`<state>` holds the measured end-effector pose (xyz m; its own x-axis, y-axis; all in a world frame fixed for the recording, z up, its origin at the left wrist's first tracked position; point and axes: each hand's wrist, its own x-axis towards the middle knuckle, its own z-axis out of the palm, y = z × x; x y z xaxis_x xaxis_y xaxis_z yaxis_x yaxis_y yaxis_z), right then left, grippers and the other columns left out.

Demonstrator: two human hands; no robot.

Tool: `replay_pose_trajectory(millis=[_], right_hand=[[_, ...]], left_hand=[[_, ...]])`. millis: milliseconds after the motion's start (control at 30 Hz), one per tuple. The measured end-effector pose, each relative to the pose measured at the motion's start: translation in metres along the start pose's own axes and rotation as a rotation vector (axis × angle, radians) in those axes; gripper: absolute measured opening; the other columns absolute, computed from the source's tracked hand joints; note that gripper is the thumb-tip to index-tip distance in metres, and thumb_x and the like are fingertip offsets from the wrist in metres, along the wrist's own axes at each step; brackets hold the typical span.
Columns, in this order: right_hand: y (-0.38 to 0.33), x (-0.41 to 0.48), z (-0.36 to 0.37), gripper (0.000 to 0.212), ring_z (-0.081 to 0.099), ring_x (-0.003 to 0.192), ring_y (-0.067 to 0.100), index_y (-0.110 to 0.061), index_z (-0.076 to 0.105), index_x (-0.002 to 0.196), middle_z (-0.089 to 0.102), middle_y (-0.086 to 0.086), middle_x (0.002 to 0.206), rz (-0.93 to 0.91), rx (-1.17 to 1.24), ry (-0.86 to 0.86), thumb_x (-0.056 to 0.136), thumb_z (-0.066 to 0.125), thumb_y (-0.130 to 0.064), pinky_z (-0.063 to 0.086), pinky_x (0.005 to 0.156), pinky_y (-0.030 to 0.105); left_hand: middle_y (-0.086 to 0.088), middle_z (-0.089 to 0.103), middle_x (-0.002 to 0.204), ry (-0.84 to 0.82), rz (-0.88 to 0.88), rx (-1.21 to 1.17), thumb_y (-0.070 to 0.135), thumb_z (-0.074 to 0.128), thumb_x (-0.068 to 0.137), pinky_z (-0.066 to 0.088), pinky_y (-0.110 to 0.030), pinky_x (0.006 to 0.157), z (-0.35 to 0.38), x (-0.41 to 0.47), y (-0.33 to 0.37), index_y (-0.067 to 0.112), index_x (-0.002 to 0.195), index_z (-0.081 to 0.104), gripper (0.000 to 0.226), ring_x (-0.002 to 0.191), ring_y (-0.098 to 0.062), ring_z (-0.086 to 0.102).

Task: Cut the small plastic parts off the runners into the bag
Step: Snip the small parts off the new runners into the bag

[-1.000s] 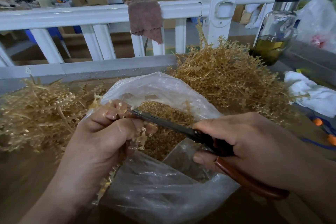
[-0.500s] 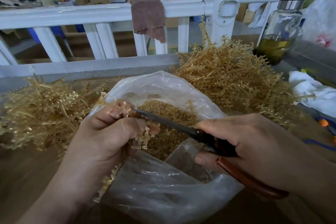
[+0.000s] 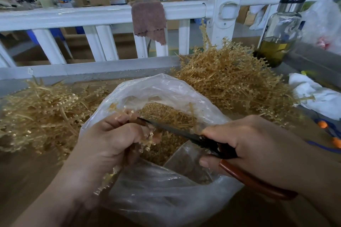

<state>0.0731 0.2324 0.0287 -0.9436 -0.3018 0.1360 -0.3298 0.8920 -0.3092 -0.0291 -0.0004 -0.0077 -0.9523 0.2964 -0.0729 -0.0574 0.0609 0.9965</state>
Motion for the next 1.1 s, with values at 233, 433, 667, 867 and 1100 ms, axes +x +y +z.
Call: replay_pose_trajectory(millis=[233, 433, 667, 867, 1100], right_hand=[[0.007, 0.003, 0.006, 0.042, 0.057, 0.06, 0.008, -0.029, 0.062, 0.083, 0.057, -0.01, 0.065, 0.019, 0.103, -0.002, 0.085, 0.051, -0.07, 0.039, 0.05, 0.02], [0.009, 0.005, 0.009, 0.047, 0.052, 0.054, 0.001, -0.026, 0.061, 0.083, 0.056, -0.017, 0.07, 0.023, 0.207, 0.035, 0.088, 0.051, -0.073, 0.036, 0.05, 0.012], [0.005, 0.003, 0.009, 0.059, 0.056, 0.06, 0.009, -0.022, 0.065, 0.098, 0.06, -0.007, 0.076, 0.029, 0.278, 0.037, 0.084, 0.05, -0.078, 0.039, 0.052, 0.021], [0.002, 0.001, 0.007, 0.056, 0.054, 0.06, 0.006, -0.031, 0.059, 0.104, 0.06, -0.008, 0.078, 0.055, 0.305, 0.038, 0.081, 0.05, -0.081, 0.04, 0.055, 0.019], [-0.004, 0.001, 0.009, 0.049, 0.059, 0.076, 0.004, -0.035, 0.057, 0.105, 0.061, -0.015, 0.085, 0.031, 0.141, 0.087, 0.082, 0.047, -0.077, 0.048, 0.064, 0.023]], left_hand=[[-0.02, 0.071, 0.07, -0.094, 0.075, -0.066, 0.028, 0.073, 0.042, 0.035, -0.022, 0.036, -0.001, -0.007, 0.002, 0.006, 0.063, 0.072, 0.03, 0.043, -0.02, 0.044], [-0.021, 0.068, 0.068, -0.027, 0.089, -0.046, 0.031, 0.077, 0.058, 0.044, -0.03, 0.057, 0.001, -0.012, 0.004, 0.011, 0.072, 0.076, 0.024, 0.058, -0.026, 0.059], [-0.008, 0.063, 0.056, 0.093, -0.005, -0.151, 0.016, 0.071, 0.078, 0.056, -0.032, 0.059, 0.003, -0.005, 0.002, 0.017, 0.06, 0.072, 0.018, 0.048, -0.021, 0.062], [0.004, 0.068, 0.06, 0.034, 0.282, -0.158, 0.039, 0.076, 0.065, 0.052, -0.017, 0.049, 0.009, -0.01, 0.008, 0.031, 0.066, 0.075, 0.008, 0.054, -0.006, 0.065], [0.004, 0.065, 0.061, 0.086, 0.339, -0.24, 0.029, 0.073, 0.076, 0.045, -0.017, 0.042, 0.013, -0.017, 0.004, 0.027, 0.071, 0.074, 0.006, 0.049, -0.006, 0.056]])
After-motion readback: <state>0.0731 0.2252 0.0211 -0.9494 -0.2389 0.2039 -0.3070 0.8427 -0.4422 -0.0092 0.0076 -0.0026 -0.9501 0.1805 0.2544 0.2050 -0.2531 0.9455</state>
